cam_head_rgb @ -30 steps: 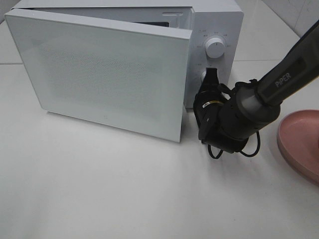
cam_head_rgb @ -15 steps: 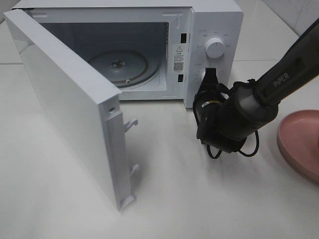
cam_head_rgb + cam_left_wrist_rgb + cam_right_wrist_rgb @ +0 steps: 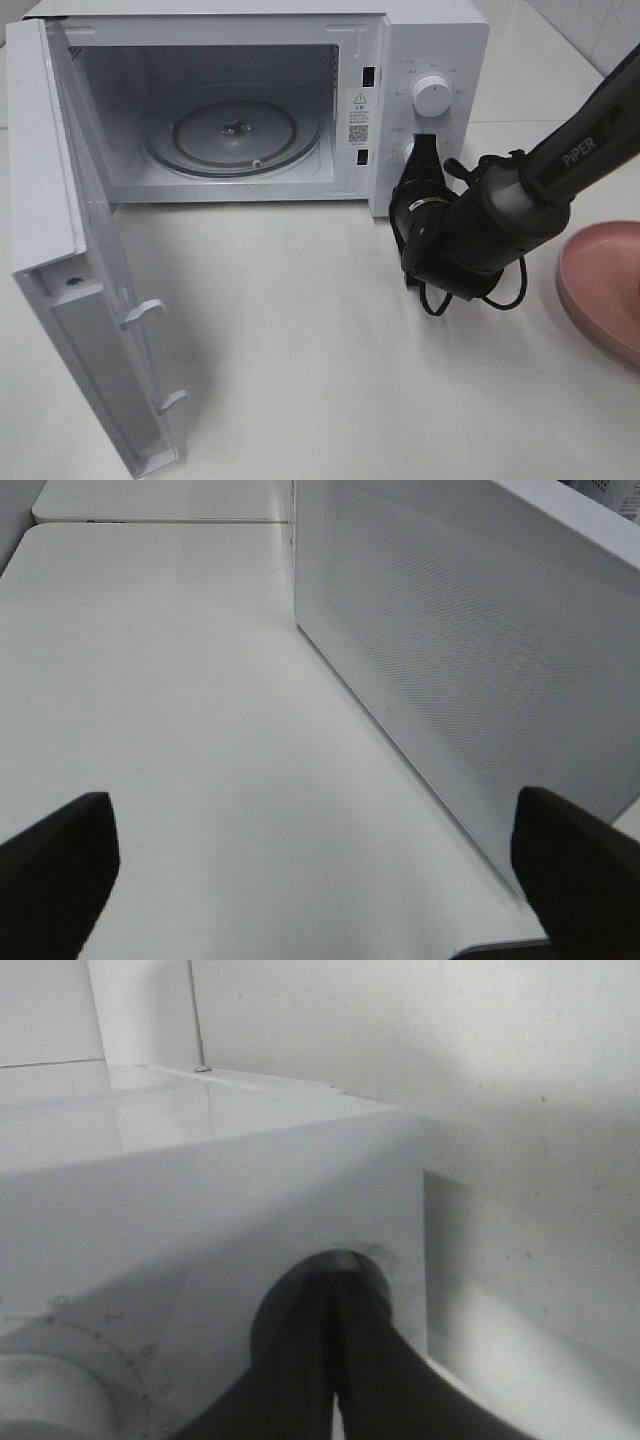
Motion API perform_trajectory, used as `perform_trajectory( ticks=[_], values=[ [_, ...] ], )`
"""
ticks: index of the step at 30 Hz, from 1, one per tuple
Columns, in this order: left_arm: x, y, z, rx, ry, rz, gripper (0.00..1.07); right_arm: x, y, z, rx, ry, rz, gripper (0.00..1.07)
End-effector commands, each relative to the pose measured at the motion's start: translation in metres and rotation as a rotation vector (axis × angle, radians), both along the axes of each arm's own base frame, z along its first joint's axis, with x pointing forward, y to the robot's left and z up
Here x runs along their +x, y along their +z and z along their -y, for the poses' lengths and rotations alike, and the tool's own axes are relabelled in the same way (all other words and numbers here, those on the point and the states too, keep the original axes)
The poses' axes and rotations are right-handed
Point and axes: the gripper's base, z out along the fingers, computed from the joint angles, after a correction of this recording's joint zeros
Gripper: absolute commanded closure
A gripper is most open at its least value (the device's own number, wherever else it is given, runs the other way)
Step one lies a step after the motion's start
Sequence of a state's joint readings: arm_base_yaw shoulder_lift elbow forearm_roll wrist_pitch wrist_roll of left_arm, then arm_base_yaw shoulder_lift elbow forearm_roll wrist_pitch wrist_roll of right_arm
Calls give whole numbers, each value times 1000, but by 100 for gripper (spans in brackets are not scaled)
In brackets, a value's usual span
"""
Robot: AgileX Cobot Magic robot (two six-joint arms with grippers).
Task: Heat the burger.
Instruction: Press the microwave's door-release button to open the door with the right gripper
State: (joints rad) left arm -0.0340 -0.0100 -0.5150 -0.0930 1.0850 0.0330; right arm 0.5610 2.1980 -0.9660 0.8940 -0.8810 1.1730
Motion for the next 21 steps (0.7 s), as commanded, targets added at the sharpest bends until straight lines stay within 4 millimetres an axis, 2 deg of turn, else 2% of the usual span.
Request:
perform_trajectory(
  ticks=[1,11,13,21],
  values=[
    [-2,2,0,-11,-7,29,7,16,29,0,-35,52,165,107],
    [-2,2,0,-11,-7,29,7,8,37,-1,-33,106,132,107],
    [-2,2,0,-11,-7,29,7,-2,35,4,-36,120,81,107],
    [-2,2,0,-11,-7,29,7,-21,36,2,-93,231,-26,107]
  ],
)
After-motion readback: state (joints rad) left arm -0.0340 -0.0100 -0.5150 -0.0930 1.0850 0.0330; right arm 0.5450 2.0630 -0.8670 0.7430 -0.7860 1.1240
